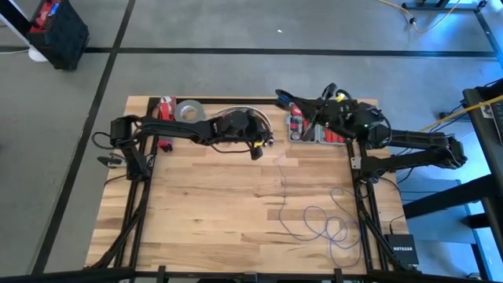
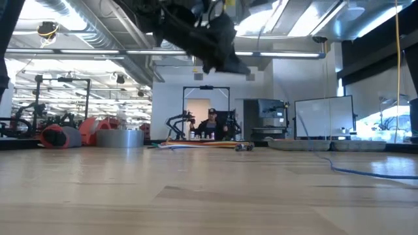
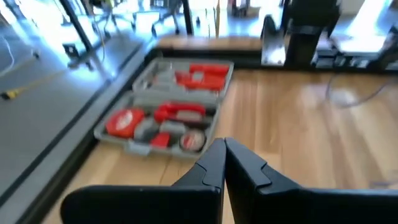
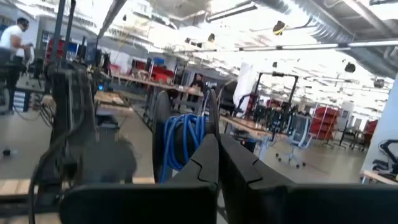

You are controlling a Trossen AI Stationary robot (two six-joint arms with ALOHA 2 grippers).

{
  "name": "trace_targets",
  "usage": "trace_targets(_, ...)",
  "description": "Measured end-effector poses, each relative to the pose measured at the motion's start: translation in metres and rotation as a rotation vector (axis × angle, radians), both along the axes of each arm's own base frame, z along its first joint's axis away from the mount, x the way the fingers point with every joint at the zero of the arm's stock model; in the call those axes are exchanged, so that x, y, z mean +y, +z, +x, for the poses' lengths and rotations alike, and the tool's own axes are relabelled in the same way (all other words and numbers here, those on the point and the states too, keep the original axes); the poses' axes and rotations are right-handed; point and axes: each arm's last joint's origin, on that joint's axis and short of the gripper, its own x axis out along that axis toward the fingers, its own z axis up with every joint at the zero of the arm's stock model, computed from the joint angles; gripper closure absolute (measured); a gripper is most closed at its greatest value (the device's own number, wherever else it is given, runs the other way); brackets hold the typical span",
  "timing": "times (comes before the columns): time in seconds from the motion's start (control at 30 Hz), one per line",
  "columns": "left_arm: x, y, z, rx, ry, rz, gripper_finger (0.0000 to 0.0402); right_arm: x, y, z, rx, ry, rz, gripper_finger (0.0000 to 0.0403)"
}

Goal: Coil cords
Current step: Coil the blue wire on the black spool

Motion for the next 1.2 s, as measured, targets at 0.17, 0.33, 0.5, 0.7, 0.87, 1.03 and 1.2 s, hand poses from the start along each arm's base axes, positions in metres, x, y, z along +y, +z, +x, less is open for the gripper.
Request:
trace_targets(0.17, -0.004, 0.003, -0.001, -0.009, 0.0, -0.021, 0.04, 0.0, -0.004, 0.001, 0.056, -0.008, -0.001, 0.04)
trace_targets(0.33, -0.011, 0.006, 0.002, -0.044, -0.02, -0.021, 0.0385, 0.0, -0.006, 0.001, 0.067, -0.009, 0.0, 0.04)
trace_targets(0.5, -0.02, 0.008, 0.009, -0.111, -0.05, 0.003, 0.0327, 0.0, -0.006, 0.001, 0.067, -0.005, -0.002, 0.04)
trace_targets(0.7, -0.019, -0.003, 0.016, -0.127, -0.117, -0.014, 0.0263, 0.0, -0.006, 0.002, 0.069, 0.0, -0.004, 0.04)
trace_targets(0.87, -0.016, -0.002, 0.014, -0.117, -0.235, -0.08, 0.0243, 0.0, -0.007, 0.002, 0.076, 0.0, -0.003, 0.04)
trace_targets(1.03, -0.014, 0.001, 0.017, -0.174, -0.215, -0.013, 0.0245, 0.0, -0.007, 0.002, 0.076, 0.001, -0.003, 0.04)
trace_targets(1.2, -0.015, -0.009, 0.022, -0.164, -0.221, 0.033, 0.0255, 0.0, -0.007, 0.002, 0.076, 0.001, -0.004, 0.04)
